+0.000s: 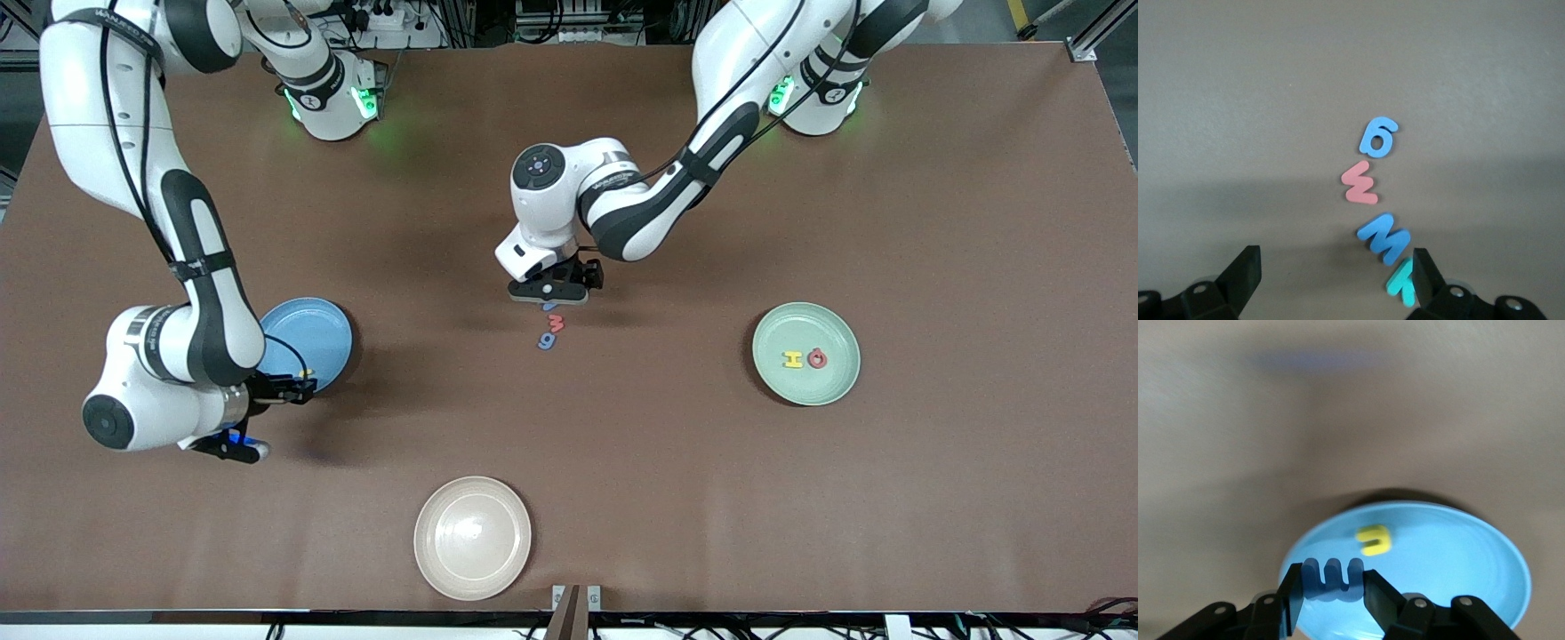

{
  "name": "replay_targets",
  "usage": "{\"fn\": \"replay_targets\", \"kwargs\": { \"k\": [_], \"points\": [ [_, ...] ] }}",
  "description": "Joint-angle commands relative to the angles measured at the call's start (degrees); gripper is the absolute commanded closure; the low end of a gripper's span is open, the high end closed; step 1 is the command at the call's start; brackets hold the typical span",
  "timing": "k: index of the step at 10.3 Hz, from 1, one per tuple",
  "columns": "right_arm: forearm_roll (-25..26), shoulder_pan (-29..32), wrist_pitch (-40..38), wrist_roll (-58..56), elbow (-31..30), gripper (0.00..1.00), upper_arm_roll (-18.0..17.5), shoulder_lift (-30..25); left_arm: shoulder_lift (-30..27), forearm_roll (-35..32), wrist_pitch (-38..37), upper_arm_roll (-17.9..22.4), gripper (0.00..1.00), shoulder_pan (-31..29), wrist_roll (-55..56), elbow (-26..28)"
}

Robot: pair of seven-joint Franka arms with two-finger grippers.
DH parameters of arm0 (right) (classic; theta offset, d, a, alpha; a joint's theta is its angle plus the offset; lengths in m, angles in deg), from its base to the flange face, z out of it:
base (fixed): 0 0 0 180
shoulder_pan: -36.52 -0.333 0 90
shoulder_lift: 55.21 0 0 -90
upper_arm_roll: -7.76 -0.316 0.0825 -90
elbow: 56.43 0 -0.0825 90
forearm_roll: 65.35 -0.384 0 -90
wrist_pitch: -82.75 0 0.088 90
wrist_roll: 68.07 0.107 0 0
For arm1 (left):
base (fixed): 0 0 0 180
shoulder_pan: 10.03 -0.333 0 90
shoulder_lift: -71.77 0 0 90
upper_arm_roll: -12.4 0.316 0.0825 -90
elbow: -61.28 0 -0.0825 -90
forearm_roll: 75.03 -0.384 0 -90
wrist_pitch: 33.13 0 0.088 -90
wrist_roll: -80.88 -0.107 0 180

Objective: Sort upper and lower case letters into plates
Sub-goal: 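Place the blue m on the blue plate while the left gripper reaches the letters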

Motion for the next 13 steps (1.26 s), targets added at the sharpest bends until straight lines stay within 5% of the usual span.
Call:
{"fn": "replay_targets", "kwargs": {
  "k": [1, 2, 3, 4, 5, 13],
  "points": [
    [-0.8, 1.9, 3.6, -3.2, -11.9, 1.00, -0.7, -7.7, 1.1, 0.8, -0.5, 0.8, 0.00, 0.7, 12.6, -2.4],
    [-1.0, 2.2, 3.6, -3.0, -12.0, 0.85, -0.8, -7.2, 1.3, 1.4, -0.5, 0.8, 0.00, 0.8, 18.7, -2.9],
    [-2.4, 2.1, 3.4, -2.5, -12.5, 0.58, -0.7, -7.1, 2.4, 1.4, -0.5, 0.8, 0.00, 1.5, 25.7, -3.8],
    [-2.7, 2.0, 3.3, -2.3, -12.6, 0.18, -0.7, -6.9, 3.9, 1.2, -0.4, 1.3, 0.00, 3.2, 32.9, -4.6],
    [-2.7, 1.9, 3.2, -1.3, -12.5, 0.00, -0.7, -6.9, 4.6, 1.4, -0.4, 2.6, 0.00, 4.5, 38.5, -5.1],
    [-2.9, -2.5, -2.4, 10.6, -4.3, 0.00, -0.7, -6.9, 6.3, 8.1, 3.7, 3.6, 0.00, 4.2, 42.8, -5.6]
  ]
}}
